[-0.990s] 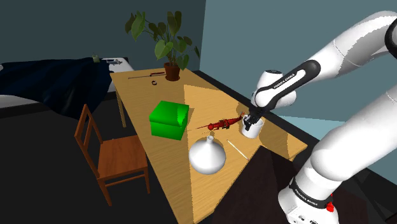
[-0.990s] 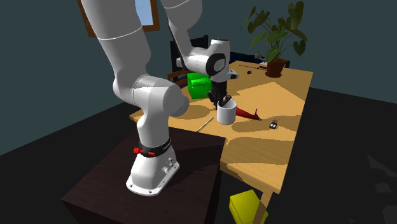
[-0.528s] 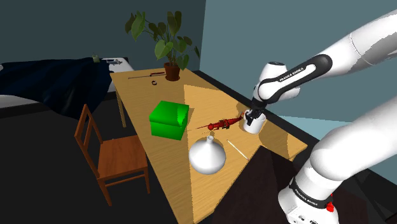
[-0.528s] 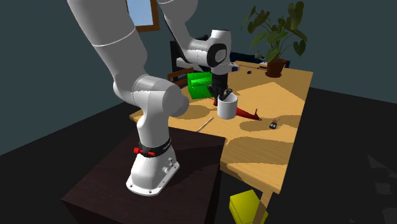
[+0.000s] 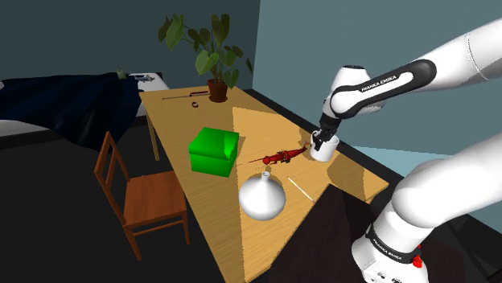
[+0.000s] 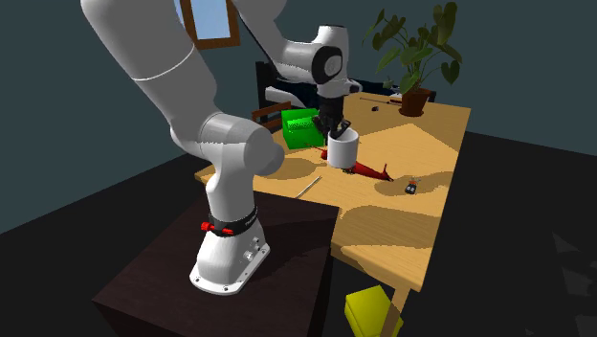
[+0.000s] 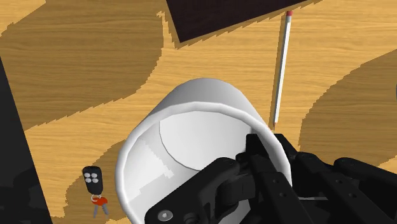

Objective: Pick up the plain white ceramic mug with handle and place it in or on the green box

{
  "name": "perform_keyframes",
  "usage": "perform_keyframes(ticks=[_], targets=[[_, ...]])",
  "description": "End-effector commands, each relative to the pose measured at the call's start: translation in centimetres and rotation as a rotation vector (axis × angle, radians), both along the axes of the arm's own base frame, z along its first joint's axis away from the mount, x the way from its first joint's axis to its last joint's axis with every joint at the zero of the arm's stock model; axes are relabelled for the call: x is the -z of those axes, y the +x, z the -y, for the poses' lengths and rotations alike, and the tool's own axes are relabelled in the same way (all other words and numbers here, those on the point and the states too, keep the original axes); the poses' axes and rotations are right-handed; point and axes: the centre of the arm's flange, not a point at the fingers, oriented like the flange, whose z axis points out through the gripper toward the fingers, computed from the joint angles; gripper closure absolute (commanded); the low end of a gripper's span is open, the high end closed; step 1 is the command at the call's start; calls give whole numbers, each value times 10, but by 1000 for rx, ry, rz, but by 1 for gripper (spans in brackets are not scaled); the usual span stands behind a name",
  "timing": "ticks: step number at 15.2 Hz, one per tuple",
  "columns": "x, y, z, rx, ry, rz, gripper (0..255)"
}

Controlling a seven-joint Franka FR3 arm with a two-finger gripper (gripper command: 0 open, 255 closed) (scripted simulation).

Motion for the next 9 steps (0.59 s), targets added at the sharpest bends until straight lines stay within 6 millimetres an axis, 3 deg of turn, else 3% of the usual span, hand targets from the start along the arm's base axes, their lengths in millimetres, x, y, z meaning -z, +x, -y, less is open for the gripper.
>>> perform_keyframes(ticks=[1, 9], targets=[[-11, 0, 0, 0, 0, 0, 255], [-53, 0, 0, 0, 0, 0, 255]])
